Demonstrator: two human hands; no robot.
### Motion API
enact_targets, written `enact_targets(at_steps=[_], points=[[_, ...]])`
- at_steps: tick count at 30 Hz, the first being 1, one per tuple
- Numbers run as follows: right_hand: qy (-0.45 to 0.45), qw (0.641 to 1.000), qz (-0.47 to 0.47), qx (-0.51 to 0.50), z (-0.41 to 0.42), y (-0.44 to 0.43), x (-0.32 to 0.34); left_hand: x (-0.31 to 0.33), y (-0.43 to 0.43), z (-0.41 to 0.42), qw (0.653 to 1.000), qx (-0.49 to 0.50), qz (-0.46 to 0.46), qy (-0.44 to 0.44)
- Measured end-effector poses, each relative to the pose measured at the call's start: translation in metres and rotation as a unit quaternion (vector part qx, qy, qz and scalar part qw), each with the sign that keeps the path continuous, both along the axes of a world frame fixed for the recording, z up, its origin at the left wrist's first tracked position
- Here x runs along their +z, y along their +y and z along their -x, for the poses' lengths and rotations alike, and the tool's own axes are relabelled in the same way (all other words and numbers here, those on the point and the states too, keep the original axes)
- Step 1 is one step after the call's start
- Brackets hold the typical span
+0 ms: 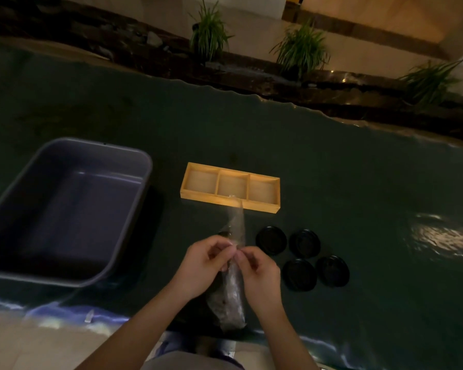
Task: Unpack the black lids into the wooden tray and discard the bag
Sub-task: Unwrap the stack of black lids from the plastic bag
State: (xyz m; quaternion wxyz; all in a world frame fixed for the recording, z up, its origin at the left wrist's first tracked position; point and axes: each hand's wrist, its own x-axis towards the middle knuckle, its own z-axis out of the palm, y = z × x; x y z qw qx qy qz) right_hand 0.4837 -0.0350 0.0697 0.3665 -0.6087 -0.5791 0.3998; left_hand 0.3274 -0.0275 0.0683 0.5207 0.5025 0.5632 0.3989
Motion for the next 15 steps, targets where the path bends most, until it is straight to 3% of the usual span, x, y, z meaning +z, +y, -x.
enact_targets(at_steps=[7,11,15], points=[[-0.046,0.996,0.061,0.045,0.006,-0.008,-0.015,-0.010,-0.009,0.015,0.998,-0.028,0.051,0.024],[-0.107,0.992,0.017,0.068,0.007,-0.012,-0.017,-0.005,-0.010,0.014,0.996,-0.055,0.029,0.065],[-0.093,0.994,-0.007,0.061,0.010,-0.003,-0.009,0.009,0.001,0.013,0.992,-0.068,-0.014,0.103]])
